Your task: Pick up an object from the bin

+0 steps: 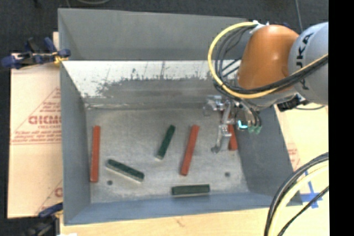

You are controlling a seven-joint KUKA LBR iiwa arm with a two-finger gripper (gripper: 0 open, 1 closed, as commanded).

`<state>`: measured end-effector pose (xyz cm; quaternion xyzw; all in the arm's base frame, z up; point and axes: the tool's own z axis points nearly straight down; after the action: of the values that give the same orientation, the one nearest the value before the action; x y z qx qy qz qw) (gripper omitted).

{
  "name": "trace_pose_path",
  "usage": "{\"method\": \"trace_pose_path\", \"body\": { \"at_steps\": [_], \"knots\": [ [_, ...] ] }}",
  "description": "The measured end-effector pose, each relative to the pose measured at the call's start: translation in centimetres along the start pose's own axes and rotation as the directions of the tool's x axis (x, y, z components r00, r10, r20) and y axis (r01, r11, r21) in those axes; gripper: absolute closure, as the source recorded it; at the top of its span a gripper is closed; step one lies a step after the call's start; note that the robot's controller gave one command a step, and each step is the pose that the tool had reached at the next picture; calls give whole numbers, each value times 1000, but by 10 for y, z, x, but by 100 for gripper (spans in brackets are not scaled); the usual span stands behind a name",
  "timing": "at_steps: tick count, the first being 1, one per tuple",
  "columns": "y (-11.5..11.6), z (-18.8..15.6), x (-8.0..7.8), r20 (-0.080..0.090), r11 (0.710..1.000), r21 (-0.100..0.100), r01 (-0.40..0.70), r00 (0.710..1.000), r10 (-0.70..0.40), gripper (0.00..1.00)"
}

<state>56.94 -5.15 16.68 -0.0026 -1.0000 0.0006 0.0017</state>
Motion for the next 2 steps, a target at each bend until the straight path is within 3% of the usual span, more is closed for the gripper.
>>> {"method": "trace_pose_path", "body": {
  "at_steps": [1, 2],
  "knots": [
    [57, 96, 12, 13, 995, 1, 101, 995, -101, 0],
    [46, 96, 53, 6, 913, 1, 408, 913, -408, 0]
  ]
}}
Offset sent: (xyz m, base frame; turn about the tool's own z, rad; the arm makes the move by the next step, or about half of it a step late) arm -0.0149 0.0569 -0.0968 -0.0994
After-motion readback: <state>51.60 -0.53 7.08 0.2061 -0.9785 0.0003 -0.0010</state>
